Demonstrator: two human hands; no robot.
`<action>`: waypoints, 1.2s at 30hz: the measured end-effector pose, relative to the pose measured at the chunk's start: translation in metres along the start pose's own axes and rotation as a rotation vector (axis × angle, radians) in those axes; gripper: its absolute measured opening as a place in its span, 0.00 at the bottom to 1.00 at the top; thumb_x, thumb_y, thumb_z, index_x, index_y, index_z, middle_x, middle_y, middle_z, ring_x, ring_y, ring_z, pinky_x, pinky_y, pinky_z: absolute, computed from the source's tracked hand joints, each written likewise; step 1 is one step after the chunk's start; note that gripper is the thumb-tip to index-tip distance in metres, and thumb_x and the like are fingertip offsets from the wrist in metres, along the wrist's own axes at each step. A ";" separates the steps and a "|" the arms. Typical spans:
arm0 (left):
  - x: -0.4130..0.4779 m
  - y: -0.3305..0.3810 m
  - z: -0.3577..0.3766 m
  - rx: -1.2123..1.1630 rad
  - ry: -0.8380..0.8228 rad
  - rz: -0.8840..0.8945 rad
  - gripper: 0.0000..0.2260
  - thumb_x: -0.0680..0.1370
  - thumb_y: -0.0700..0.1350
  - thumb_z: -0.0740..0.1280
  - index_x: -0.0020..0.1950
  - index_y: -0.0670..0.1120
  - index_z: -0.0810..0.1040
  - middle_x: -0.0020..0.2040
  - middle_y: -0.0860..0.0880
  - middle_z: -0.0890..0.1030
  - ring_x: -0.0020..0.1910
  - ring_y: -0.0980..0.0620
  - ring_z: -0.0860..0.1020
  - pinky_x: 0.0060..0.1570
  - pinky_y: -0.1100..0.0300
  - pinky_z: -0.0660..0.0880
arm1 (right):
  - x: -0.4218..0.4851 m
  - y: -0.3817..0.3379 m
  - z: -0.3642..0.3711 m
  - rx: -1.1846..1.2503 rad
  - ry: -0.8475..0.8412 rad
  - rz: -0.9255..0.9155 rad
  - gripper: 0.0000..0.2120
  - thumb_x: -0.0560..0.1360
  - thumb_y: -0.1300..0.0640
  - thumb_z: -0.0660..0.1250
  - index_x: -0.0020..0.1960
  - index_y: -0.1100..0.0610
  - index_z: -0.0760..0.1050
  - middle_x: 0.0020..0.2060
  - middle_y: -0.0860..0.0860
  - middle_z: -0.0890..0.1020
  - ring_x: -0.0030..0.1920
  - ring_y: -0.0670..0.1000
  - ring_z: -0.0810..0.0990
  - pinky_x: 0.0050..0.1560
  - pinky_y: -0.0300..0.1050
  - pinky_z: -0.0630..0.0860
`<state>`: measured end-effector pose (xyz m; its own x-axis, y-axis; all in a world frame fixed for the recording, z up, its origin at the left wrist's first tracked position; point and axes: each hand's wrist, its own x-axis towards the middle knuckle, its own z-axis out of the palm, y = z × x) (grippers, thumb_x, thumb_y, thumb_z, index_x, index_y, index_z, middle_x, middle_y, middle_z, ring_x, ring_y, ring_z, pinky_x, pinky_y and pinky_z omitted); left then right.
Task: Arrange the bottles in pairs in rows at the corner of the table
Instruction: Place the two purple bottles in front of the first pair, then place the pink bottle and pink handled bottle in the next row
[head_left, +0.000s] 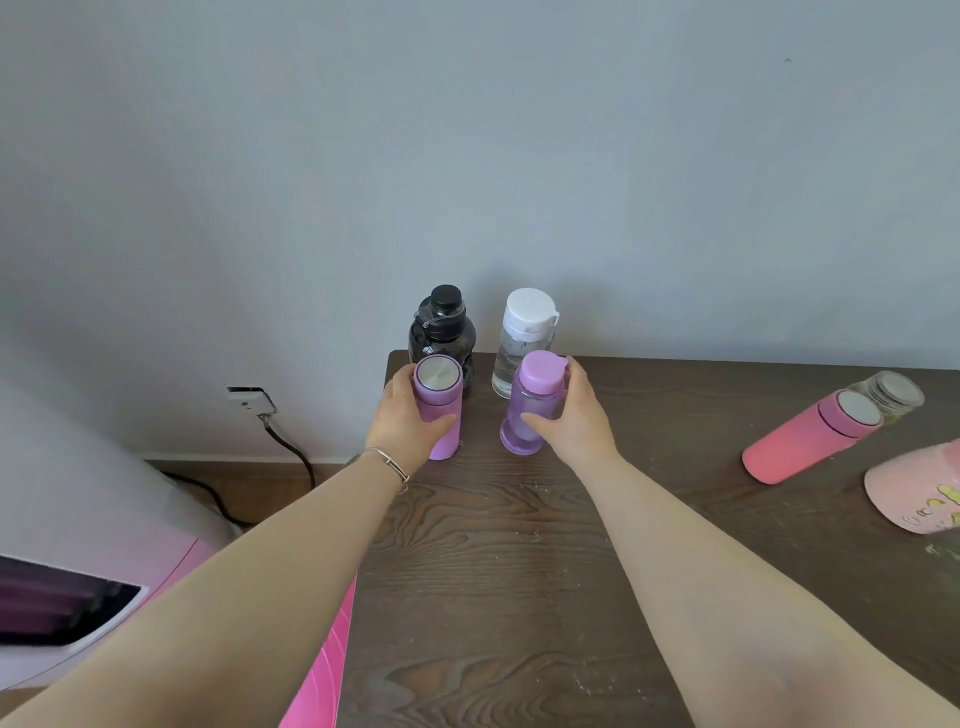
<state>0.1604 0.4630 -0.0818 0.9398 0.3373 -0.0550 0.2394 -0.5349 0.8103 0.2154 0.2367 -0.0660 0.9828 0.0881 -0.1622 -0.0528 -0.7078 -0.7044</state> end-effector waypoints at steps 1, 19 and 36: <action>-0.001 -0.002 0.000 0.063 -0.015 -0.018 0.37 0.70 0.45 0.76 0.74 0.44 0.61 0.68 0.44 0.70 0.66 0.45 0.70 0.61 0.55 0.69 | -0.002 0.002 -0.002 -0.042 -0.013 0.001 0.50 0.77 0.55 0.82 0.88 0.54 0.53 0.84 0.53 0.67 0.81 0.59 0.71 0.76 0.59 0.76; -0.103 0.034 0.027 1.066 -0.084 0.151 0.39 0.77 0.61 0.62 0.78 0.43 0.48 0.78 0.42 0.54 0.76 0.42 0.55 0.71 0.49 0.59 | -0.065 0.062 -0.070 -0.718 -0.081 -0.246 0.35 0.87 0.45 0.67 0.87 0.57 0.57 0.89 0.54 0.56 0.89 0.57 0.54 0.90 0.56 0.53; -0.229 0.180 0.200 1.062 -0.024 0.215 0.38 0.78 0.61 0.61 0.79 0.44 0.49 0.79 0.42 0.53 0.78 0.43 0.53 0.73 0.46 0.55 | -0.156 0.219 -0.235 -0.692 -0.004 -0.274 0.35 0.87 0.45 0.67 0.87 0.56 0.58 0.86 0.54 0.63 0.88 0.57 0.58 0.89 0.54 0.55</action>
<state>0.0371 0.1344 -0.0407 0.9890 0.1474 0.0074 0.1473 -0.9824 -0.1144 0.0916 -0.0970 -0.0329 0.9440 0.3266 -0.0470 0.3189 -0.9397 -0.1238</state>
